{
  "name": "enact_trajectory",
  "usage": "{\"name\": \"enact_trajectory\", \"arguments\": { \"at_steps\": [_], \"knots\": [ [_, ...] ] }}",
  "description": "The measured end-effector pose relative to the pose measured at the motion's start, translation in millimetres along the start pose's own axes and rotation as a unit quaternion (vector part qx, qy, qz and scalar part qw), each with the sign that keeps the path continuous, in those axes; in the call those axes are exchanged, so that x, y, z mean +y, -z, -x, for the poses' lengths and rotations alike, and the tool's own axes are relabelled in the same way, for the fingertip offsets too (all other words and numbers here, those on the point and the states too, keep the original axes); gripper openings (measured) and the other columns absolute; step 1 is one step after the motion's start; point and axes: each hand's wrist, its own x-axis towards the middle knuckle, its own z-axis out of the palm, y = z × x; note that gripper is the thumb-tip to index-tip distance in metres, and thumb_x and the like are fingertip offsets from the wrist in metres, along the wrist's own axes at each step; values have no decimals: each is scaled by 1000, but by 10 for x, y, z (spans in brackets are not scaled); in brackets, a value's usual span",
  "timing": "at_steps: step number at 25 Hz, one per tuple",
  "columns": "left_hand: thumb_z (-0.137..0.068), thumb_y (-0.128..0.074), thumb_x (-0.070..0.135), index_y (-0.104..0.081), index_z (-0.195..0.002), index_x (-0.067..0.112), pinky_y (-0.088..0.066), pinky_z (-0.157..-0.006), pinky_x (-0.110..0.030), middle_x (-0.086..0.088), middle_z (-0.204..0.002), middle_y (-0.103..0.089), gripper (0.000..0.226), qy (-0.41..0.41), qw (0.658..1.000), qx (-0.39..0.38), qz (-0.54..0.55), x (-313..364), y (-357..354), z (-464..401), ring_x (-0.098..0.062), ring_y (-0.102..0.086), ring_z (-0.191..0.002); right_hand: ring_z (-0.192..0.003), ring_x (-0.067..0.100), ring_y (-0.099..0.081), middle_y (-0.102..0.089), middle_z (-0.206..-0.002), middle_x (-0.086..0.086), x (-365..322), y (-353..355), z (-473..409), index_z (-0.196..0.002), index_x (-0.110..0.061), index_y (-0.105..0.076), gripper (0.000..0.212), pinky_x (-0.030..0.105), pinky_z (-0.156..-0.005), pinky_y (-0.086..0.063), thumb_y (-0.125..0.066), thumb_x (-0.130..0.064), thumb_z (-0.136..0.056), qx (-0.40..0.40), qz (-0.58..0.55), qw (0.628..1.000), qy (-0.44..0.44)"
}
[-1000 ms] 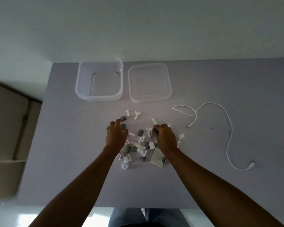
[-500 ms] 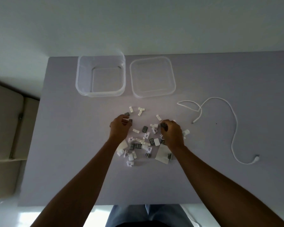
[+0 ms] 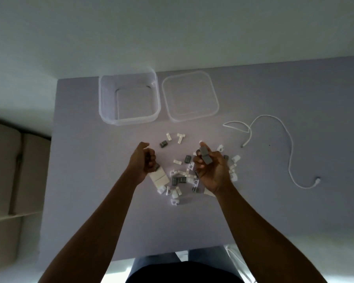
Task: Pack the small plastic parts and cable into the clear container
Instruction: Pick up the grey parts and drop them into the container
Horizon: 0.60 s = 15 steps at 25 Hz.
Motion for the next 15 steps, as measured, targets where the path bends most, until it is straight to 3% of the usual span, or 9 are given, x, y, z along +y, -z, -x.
{"name": "enact_trajectory", "arguments": {
  "at_steps": [2,4,5,7,8,11,13,14,15],
  "knots": [
    [-92,-52,33,-55,-64,8,-40,-52,-31,-8,-62,-50,37,-66,957,110,-259,-14,143,-206,-24,-48,-53,-62,17,-49,-55,-79,9,70,-33,-27,-99,-8,-62,32,22,-46,-39,-37,-18,-83,5,19,1000,-12],
    [-92,-53,41,-62,-80,1,-46,-69,-36,-13,-78,-63,43,-109,859,158,-474,-88,274,-381,-34,-62,-79,-55,17,-45,-51,-73,8,113,-100,-80,-80,-6,-62,27,20,-42,-30,-39,-20,-80,52,71,996,1],
    [-91,-53,49,-62,-91,0,-45,-75,-35,-15,-89,-66,49,-104,836,157,-515,-130,306,-428,-36,-62,-90,-52,17,-43,-50,-69,8,134,-128,-110,-72,-6,-60,27,20,-41,-26,-42,-22,-84,88,117,989,13],
    [-86,-56,60,-60,-102,2,-46,-76,-34,-16,-99,-64,60,-90,834,145,-524,-177,307,-491,-36,-62,-95,-44,16,-38,-48,-56,5,169,-112,-197,-60,-10,-56,37,21,-41,-24,-53,-31,-91,172,281,943,49],
    [-85,-57,60,-59,-102,2,-48,-75,-35,-16,-98,-64,60,-98,826,143,-536,-176,273,-501,-36,-62,-93,-42,16,-39,-49,-50,4,183,-72,-246,-58,-11,-57,40,23,-42,-29,-60,-33,-91,215,409,883,77],
    [-90,-56,50,-60,-100,2,-51,-77,-39,-20,-100,-65,49,-128,790,149,-580,-157,218,-571,-39,-63,-93,-55,17,-59,-69,-65,5,234,11,-383,-75,-8,-72,31,26,-58,-48,-69,-37,-86,255,724,620,160],
    [-93,-53,44,-62,-97,2,-47,-75,-36,-19,-96,-64,44,-129,788,138,-586,-109,204,-595,-38,-62,-91,-68,18,-66,-74,-80,4,270,1,-441,-89,-8,-73,32,26,-66,-51,-71,-39,-84,254,783,545,159],
    [-94,-51,41,-63,-91,3,-45,-72,-34,-17,-88,-62,40,-122,810,120,-561,-75,195,-595,-34,-61,-84,-71,18,-66,-73,-82,4,288,-13,-459,-91,-9,-73,32,25,-67,-49,-71,-39,-83,256,796,529,144],
    [-94,-49,38,-62,-80,7,-43,-66,-32,-14,-79,-59,37,-108,857,93,-495,-23,187,-575,-29,-58,-72,-70,17,-64,-72,-80,3,309,-23,-474,-90,-9,-72,30,24,-65,-46,-72,-38,-83,259,805,517,133]
  ]
}}
